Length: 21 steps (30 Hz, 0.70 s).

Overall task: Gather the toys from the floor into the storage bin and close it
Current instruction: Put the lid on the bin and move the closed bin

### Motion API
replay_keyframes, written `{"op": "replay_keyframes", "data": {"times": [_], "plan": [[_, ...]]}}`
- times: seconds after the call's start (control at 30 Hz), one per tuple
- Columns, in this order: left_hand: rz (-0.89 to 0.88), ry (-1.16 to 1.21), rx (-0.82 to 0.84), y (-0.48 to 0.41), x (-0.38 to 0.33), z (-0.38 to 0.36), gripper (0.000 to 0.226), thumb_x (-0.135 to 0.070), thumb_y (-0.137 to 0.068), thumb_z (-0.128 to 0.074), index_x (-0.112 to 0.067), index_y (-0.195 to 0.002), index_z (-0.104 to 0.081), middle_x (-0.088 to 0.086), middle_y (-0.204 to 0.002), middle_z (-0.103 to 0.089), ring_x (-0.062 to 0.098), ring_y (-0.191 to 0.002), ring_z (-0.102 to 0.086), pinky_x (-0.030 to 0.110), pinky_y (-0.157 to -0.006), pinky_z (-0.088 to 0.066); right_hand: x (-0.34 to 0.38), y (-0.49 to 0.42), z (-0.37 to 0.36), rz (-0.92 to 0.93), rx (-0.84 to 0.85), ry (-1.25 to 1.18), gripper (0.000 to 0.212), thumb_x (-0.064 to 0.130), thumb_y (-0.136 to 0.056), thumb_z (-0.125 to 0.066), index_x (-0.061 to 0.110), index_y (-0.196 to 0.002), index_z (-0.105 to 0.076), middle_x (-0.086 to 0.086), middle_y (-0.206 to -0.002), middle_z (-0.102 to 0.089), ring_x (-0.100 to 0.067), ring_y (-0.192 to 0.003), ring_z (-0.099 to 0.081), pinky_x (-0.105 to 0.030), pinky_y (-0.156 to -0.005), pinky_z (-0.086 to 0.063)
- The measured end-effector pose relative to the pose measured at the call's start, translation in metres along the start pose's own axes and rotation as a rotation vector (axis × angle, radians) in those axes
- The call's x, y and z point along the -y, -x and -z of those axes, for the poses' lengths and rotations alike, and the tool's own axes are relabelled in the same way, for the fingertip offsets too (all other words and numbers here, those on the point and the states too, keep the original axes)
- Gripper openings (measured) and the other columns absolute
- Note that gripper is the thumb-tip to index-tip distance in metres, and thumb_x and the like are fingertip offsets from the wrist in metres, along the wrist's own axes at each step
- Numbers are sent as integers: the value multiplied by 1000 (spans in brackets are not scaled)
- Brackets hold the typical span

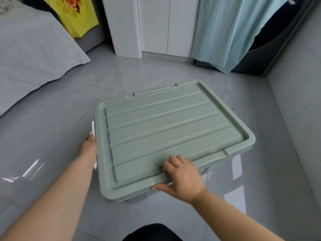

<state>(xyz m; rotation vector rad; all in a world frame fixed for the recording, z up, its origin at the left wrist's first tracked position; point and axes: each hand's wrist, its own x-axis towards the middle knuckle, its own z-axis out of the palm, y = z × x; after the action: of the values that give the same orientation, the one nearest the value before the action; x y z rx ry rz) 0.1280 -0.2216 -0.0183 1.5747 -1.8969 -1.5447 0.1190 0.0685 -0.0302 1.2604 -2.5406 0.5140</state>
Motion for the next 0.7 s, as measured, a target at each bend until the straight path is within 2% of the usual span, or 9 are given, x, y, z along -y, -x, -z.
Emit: {"op": "replay_keyframes", "data": {"times": [0.07,0.17,0.23,0.3,0.37,0.5,0.57,0.63,0.7], "plan": [[-110,-95,-17,-5,0,10,51,-33,-101,-32,7,-126,-49,30,-137,-44,40,-125,-45,38,-97,-37,28,3,-5,-19,16,25,56,80,-65,-45,24,-68,-48,7,-66,-48,-15,-59,-49,-21,-53,-37],[-225,-161,-25,-17,3,23,37,-34,-95,-51,2,-106,-50,33,-125,-52,42,-115,-51,41,-88,-41,54,-9,-6,-6,162,50,51,78,-57,-55,27,-58,-53,10,-58,-51,-11,-51,-54,-16,-45,-33],[-269,-227,-6,-17,6,26,43,-27,-90,-61,4,-116,-48,31,-122,-54,43,-111,-54,44,-90,-42,40,-29,11,10,169,-46,45,66,-68,-58,23,-55,-57,5,-57,-55,-17,-49,-58,-17,-46,-36],[-308,-315,11,-11,9,26,45,-17,-88,-63,2,-123,-44,29,-122,-54,41,-108,-55,43,-90,-41,-7,-47,40,-87,82,-53,34,50,-81,-55,19,-71,-64,-3,-74,-62,-24,-70,-63,-27,-63,-47],[-374,-357,17,-8,14,27,43,-13,-87,-64,-2,-124,-46,28,-119,-57,41,-104,-57,44,-89,-43,-74,-52,73,-349,98,-65,28,39,-87,-58,14,-99,-62,-9,-103,-60,-30,-99,-57,-36,-85,-45],[-433,-477,-45,-3,25,32,48,-24,-83,-66,3,-120,-52,32,-111,-60,47,-101,-59,49,-87,-47,-179,-7,105,-1016,184,-152,65,42,-82,-64,4,-131,-42,-18,-136,-43,-34,-125,-42,-38,-103,-34],[-395,-479,-123,-4,33,33,49,-27,-80,-69,8,-109,-52,37,-104,-60,49,-94,-61,52,-83,-50,-201,25,101,-1315,222,-446,93,61,-74,-63,1,-138,-32,-18,-143,-38,-33,-129,-40,-40,-103,-34],[-398,-460,-133,-16,47,35,37,-24,-82,-68,5,-102,-54,36,-96,-62,46,-84,-64,54,-77,-53,-211,50,87,-1509,226,-837,122,83,-53,-58,4,-141,-28,-18,-140,-41,-32,-124,-45,-42,-103,-37],[-398,-425,-101,-45,69,39,39,-36,-80,-65,-2,-100,-59,31,-93,-66,42,-78,-66,55,-73,-54,-216,65,65,-1529,267,-1101,120,86,-57,-51,3,-140,-32,-19,-135,-48,-31,-117,-53,-45,-105,-38]]}}
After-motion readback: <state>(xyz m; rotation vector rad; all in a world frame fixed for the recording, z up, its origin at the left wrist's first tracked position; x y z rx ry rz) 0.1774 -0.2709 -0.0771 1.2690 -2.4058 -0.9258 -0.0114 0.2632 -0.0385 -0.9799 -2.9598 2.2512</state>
